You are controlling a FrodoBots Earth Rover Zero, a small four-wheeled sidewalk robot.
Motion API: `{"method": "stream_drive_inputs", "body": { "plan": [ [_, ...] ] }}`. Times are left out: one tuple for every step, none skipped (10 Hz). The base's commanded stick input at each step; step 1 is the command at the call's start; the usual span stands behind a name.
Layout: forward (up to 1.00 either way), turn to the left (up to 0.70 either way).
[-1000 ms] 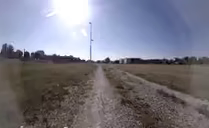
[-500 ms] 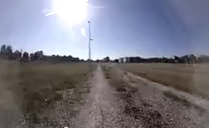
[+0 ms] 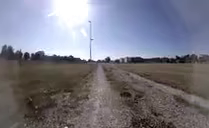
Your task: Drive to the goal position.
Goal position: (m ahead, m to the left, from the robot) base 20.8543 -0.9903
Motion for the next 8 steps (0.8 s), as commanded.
{"method": "stream_drive_inputs", "body": {
  "plan": [
    [0.50, 0.00],
    [0.50, 0.00],
    [0.50, 0.00],
    [0.50, 0.00],
    [0.50, 0.00],
    [0.50, 0.00],
    [0.50, 0.00],
    [0.50, 0.00]
  ]
}}
